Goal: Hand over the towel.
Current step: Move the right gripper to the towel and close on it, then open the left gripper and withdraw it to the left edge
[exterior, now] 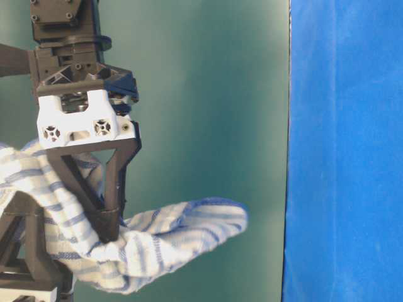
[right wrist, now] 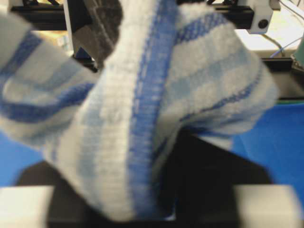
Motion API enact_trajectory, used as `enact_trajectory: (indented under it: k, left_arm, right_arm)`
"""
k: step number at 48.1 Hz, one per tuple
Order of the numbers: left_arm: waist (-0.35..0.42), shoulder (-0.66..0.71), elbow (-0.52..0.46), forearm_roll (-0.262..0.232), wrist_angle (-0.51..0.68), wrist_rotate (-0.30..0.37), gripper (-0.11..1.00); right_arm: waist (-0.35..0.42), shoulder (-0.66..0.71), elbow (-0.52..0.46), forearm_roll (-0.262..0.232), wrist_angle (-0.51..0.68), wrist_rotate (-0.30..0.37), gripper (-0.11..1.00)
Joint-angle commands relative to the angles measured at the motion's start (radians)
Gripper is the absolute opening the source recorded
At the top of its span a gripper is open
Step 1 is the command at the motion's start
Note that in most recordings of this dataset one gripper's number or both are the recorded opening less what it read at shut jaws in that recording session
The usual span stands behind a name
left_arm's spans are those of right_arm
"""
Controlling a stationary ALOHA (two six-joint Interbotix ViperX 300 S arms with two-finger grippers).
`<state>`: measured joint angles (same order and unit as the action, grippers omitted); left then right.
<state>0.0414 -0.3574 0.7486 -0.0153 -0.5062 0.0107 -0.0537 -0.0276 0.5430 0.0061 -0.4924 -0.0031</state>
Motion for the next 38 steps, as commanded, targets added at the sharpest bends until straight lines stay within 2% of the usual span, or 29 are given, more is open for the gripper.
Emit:
enact_trajectory:
  k: [1, 2, 4, 25, 28, 34, 38]
  left_arm:
    - [-0.005, -0.008, -0.020, -0.002, -0.011, -0.002, 0.06]
    - [-0.005, -0.009, -0.020, -0.002, -0.011, -0.002, 0.06]
    - [-0.005, -0.008, -0.020, -0.002, -0.011, -0.003, 0.06]
    - [-0.005, -0.009, -0.015, -0.003, -0.009, 0.002, 0.07]
    - [-0.005, -0.009, -0.017, -0.003, -0.009, -0.002, 0.17]
    - [-0.005, -0.014, -0.009, -0.003, -0.012, -0.018, 0.56]
    - [-0.005, -0.031, 0.003, -0.003, -0.012, -0.018, 0.78]
  right_arm:
    - [-0.003, -0.014, -0.023, -0.002, -0.003, -0.003, 0.18]
    - [-0.002, -0.014, -0.025, -0.002, -0.003, -0.003, 0.11]
    - [-0.002, -0.014, -0.025, -0.002, -0.002, -0.003, 0.05]
    - [-0.003, -0.014, -0.025, 0.000, 0.011, 0.000, 0.05]
    - [-0.003, -0.014, -0.023, -0.002, 0.011, 0.000, 0.05]
    - [-0.003, -0.015, -0.023, -0.002, 0.015, 0.002, 0.05]
    - [-0.003, -0.017, -0.021, -0.002, 0.017, 0.003, 0.05]
